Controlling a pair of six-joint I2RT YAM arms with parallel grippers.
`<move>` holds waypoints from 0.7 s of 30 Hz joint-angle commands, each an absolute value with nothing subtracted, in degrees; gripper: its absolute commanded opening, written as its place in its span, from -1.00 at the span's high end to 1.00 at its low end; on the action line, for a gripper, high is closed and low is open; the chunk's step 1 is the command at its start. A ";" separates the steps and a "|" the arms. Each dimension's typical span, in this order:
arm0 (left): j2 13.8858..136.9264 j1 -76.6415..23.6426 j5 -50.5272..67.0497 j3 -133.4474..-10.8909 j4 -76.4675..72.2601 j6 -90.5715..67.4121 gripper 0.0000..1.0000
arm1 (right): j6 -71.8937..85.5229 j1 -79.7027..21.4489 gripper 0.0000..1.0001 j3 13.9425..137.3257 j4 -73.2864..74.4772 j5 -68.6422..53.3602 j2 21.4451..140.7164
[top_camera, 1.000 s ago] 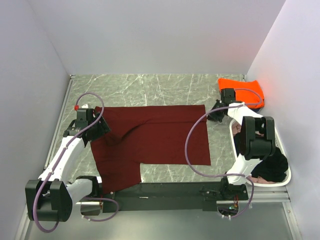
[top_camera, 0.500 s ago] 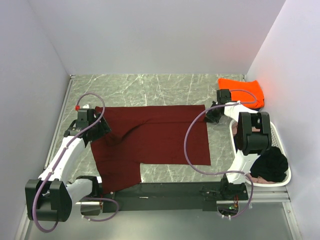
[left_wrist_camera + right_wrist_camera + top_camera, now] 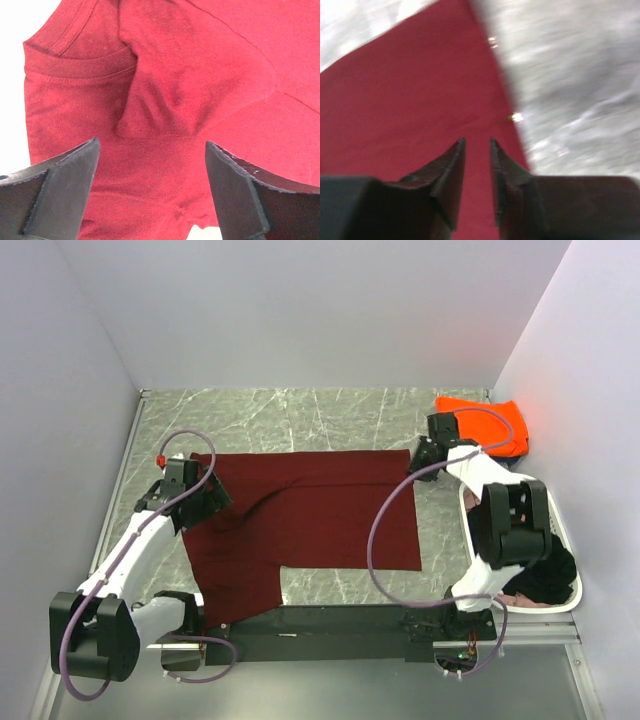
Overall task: Fold and stack the t-shirts
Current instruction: Fold the tshirt
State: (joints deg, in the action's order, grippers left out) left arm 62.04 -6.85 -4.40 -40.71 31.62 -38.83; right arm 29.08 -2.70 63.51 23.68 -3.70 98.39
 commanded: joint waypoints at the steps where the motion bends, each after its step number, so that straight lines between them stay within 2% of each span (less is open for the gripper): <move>1: 61.88 -7.03 -6.59 -39.38 31.20 -42.36 -0.86 | 26.81 -8.51 0.30 62.32 22.33 -5.18 90.98; 2: 61.79 -7.03 -6.16 -39.11 30.42 -43.23 -0.88 | 26.55 -9.92 0.18 61.79 21.63 -6.06 89.14; 5: 61.96 -8.17 -5.54 -38.76 29.45 -44.03 -0.89 | 26.89 -15.89 0.03 59.51 17.77 -10.45 86.32; 11: 66.43 -17.46 -12.11 -42.96 32.16 -44.65 -0.66 | 30.94 -25.73 -0.04 53.62 6.69 -16.96 84.02; 15: 71.27 -24.51 -20.72 -46.93 36.12 -45.88 -0.33 | 31.64 -29.09 -0.03 50.72 3.79 -18.19 82.97; 17: 74.42 -28.36 -22.67 -48.77 37.44 -46.66 -0.23 | 32.25 -29.88 -0.03 49.23 3.08 -18.45 81.66; 18: 75.66 -29.78 -23.55 -49.48 37.70 -46.93 -0.11 | 32.52 -29.88 -0.03 48.44 2.47 -18.54 81.22; 21: 81.11 -34.27 -26.71 -52.55 38.84 -47.20 0.06 | 32.70 -29.88 -0.03 44.84 2.28 -18.37 79.02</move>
